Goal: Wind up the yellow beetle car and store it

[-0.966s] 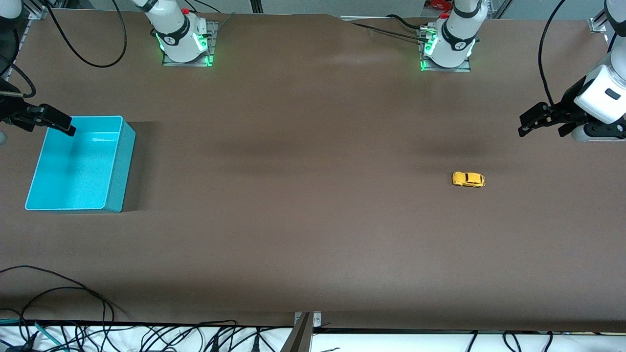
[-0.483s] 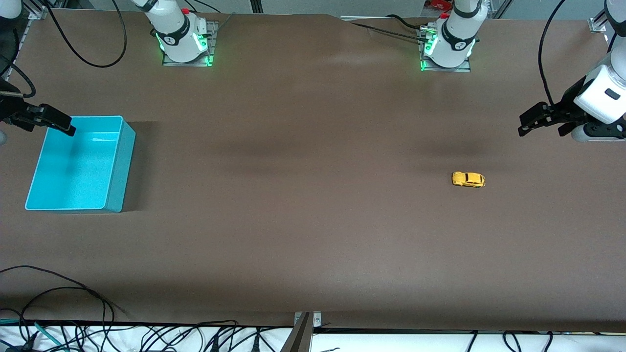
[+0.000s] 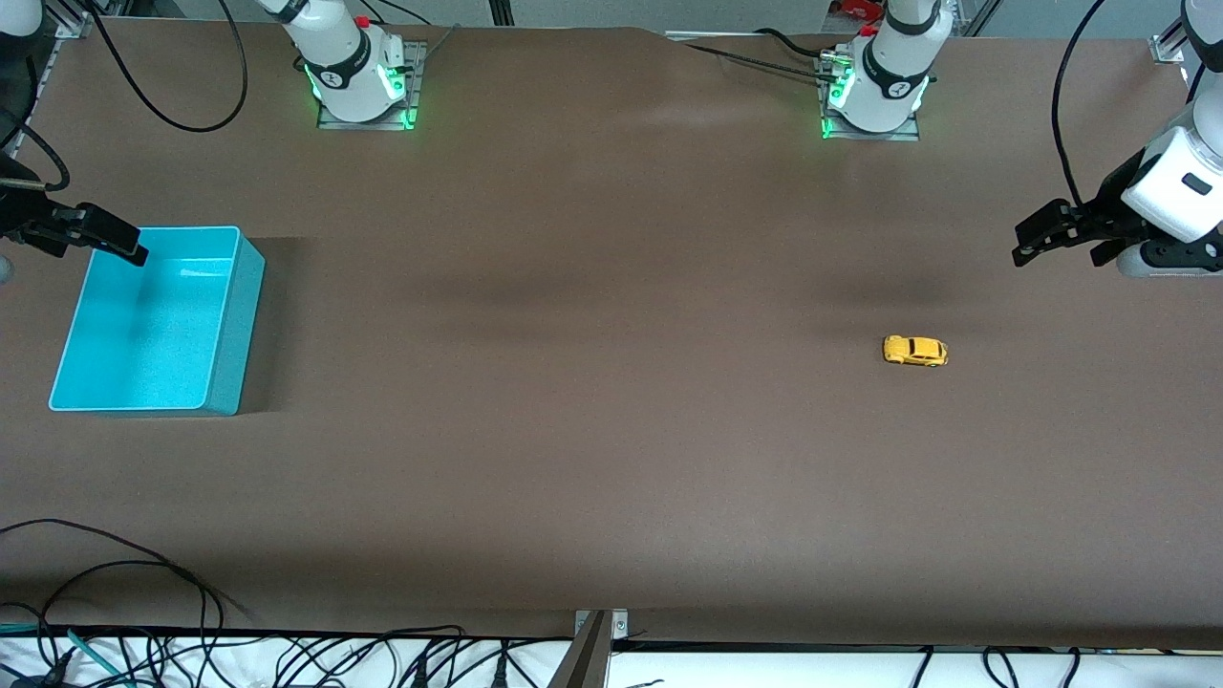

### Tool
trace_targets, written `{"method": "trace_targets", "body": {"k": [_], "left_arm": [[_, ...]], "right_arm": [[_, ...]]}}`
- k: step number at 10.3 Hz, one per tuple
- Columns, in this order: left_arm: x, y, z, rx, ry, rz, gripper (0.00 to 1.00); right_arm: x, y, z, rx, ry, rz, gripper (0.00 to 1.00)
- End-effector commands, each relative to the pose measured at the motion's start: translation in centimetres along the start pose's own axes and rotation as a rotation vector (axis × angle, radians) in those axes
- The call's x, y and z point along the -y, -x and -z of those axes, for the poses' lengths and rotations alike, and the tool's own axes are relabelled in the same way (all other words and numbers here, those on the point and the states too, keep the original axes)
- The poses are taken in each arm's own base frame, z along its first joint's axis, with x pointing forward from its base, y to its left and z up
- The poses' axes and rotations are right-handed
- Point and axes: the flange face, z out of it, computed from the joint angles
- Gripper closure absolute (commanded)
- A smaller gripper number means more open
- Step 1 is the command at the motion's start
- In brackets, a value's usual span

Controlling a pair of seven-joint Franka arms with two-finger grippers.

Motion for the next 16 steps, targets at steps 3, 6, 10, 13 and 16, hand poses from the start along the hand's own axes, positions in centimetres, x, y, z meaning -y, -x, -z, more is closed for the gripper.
{"method": "trace_targets", "body": {"k": [3, 6, 10, 13, 16], "left_arm": [[0.8, 0.1, -1.5, 0.044, 0.023, 0.156, 0.0], [1.1, -1.3, -5.9, 0.106, -0.001, 0.413, 0.0], [1.4, -1.8, -13.0, 0.129, -0.037, 0.824, 0.0], [1.7, -2.4, -18.6, 0.161, -0.072, 1.138, 0.0], [3.1, -3.2, -23.5, 0.165, -0.051, 1.326, 0.0]], "right_arm": [[-1.0, 0.0, 1.0, -0.006, -0.017, -0.017, 0.0], [-1.1, -0.1, 1.1, -0.009, -0.017, -0.014, 0.0], [-1.3, -0.1, 1.3, -0.012, -0.018, -0.017, 0.0], [-1.5, -0.1, 1.4, -0.014, -0.018, -0.02, 0.0], [-1.6, -0.1, 1.4, -0.012, -0.018, -0.02, 0.0]]}}
